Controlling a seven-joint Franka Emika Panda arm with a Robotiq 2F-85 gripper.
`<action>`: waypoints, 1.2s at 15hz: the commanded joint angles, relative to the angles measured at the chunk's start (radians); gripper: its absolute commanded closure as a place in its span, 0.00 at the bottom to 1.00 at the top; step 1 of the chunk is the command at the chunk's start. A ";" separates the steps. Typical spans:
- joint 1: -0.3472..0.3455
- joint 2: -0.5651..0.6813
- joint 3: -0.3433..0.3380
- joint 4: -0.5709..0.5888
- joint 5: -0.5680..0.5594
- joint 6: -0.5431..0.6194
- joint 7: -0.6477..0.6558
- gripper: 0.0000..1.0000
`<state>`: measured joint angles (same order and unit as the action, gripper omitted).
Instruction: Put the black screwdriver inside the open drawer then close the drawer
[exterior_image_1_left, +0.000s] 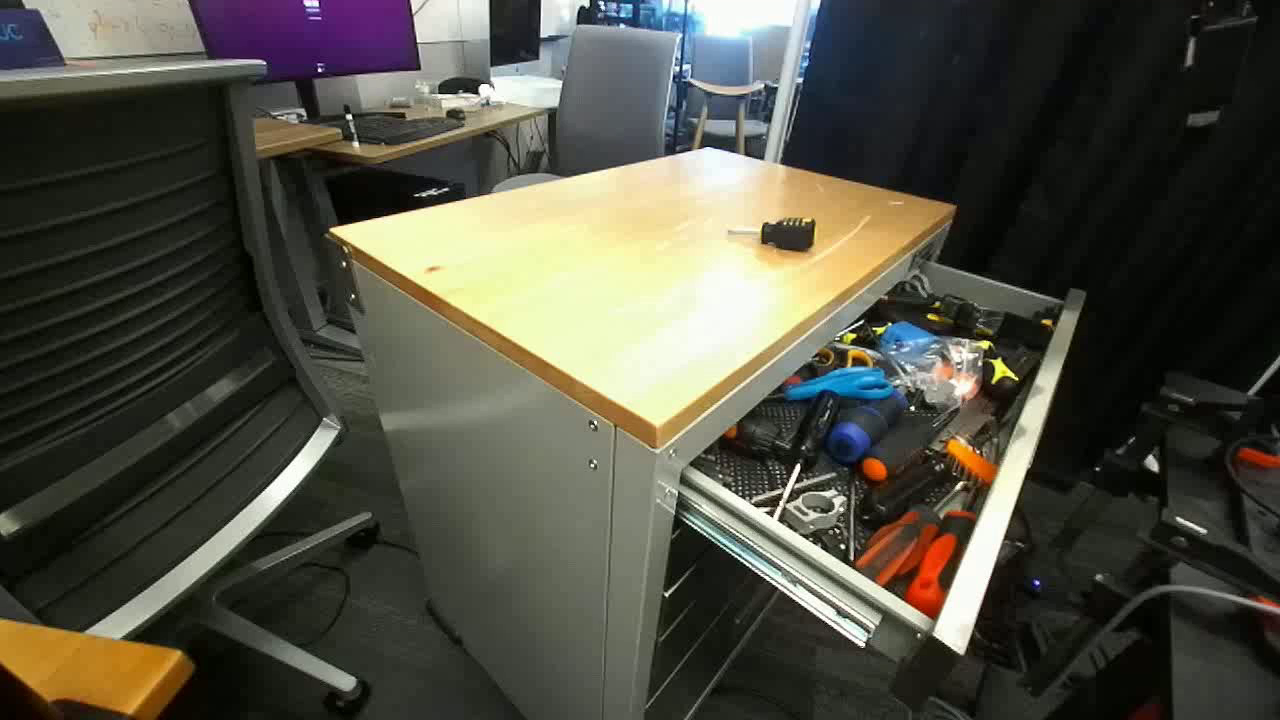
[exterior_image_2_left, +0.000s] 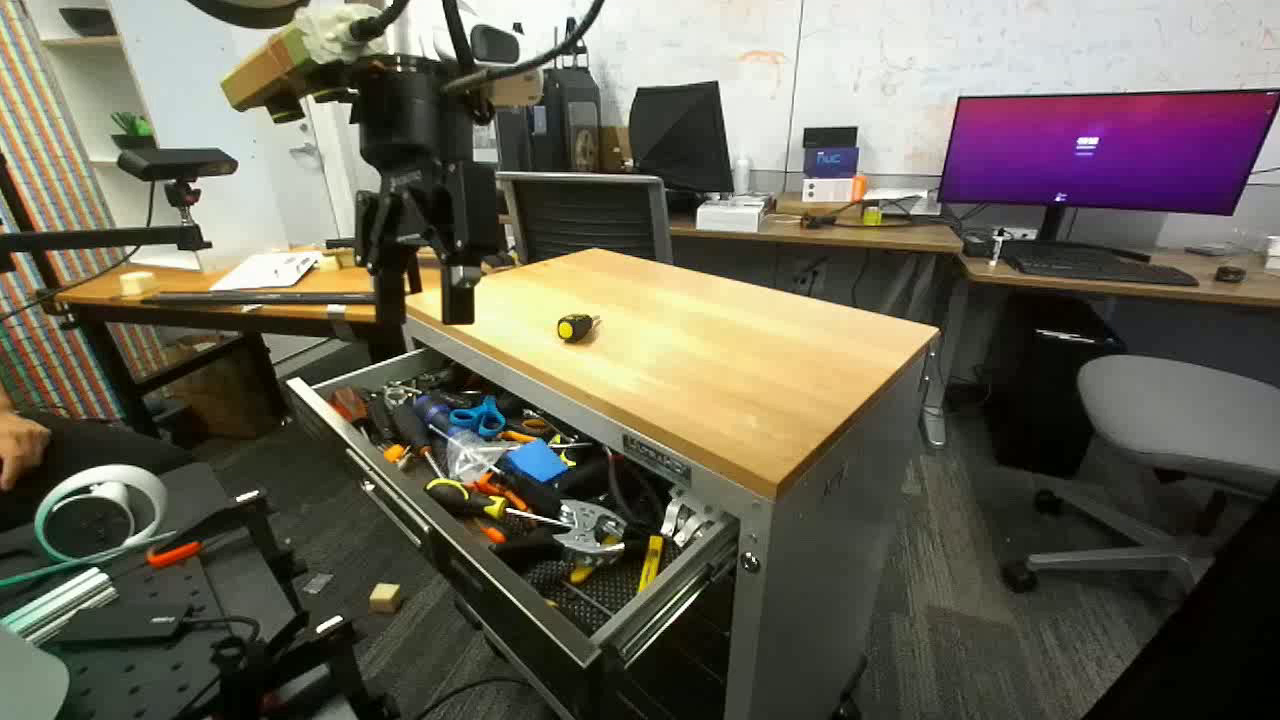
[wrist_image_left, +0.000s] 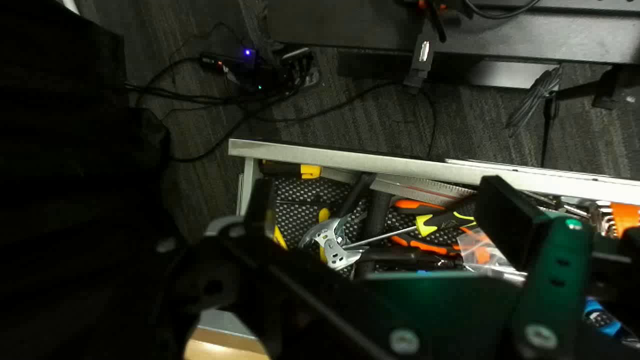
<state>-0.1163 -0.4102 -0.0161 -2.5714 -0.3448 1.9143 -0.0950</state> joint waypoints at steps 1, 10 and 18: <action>0.017 0.000 -0.015 0.004 -0.005 -0.005 0.005 0.00; 0.071 0.253 -0.004 0.174 0.032 0.075 -0.072 0.00; 0.171 0.710 0.078 0.552 0.051 0.104 -0.249 0.00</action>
<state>0.0497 0.1260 0.0459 -2.2056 -0.3199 2.0160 -0.2699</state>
